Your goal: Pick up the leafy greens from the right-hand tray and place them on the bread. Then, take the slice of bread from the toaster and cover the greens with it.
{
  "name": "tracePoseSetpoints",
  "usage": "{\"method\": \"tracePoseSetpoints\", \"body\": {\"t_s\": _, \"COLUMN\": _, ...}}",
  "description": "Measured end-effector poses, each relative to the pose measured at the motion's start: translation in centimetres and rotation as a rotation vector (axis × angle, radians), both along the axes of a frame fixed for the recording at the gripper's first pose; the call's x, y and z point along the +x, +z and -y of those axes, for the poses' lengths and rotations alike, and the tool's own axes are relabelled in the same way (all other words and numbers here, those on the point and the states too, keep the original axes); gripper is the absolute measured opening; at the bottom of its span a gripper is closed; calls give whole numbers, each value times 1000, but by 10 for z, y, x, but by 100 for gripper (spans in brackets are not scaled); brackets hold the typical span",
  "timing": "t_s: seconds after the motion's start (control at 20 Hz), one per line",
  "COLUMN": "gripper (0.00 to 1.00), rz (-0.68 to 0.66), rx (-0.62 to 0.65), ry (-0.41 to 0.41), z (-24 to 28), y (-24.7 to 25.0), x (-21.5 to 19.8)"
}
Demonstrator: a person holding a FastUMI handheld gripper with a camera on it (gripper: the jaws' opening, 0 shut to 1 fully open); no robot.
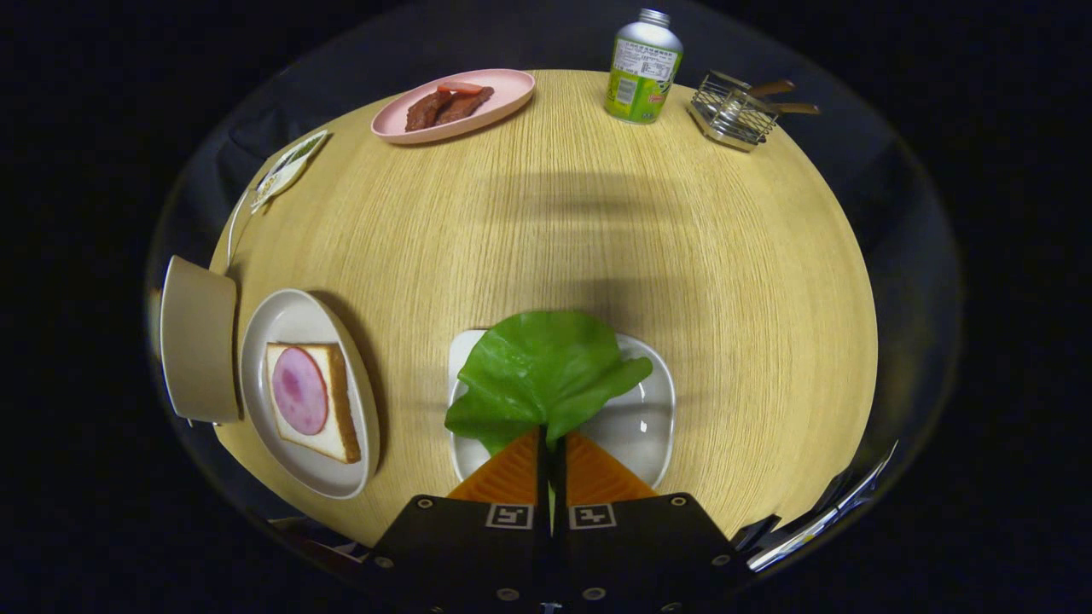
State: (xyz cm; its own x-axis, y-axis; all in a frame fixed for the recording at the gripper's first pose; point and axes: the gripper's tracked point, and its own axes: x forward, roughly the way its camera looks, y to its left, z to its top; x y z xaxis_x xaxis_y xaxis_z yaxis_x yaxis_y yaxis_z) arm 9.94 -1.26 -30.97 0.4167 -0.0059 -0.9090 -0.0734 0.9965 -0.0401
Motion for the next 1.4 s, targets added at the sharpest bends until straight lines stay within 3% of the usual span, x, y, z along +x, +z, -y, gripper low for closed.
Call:
{"method": "tracePoseSetpoints", "body": {"t_s": 0.3, "gripper": 1, "rz": 74, "rx": 18, "ry": 26, "z": -30, "y": 44, "x": -7}}
{"method": "tracePoseSetpoints", "body": {"t_s": 0.75, "gripper": 1, "rz": 123, "rx": 87, "ry": 146, "z": -137, "y": 78, "x": -25}}
{"method": "tracePoseSetpoints", "body": {"t_s": 1.1, "gripper": 1, "rz": 108, "rx": 132, "ry": 214, "z": -210, "y": 65, "x": -27}}
{"method": "tracePoseSetpoints", "body": {"t_s": 1.4, "gripper": 3, "rz": 52, "rx": 133, "ry": 204, "z": -225, "y": 27, "x": -28}}
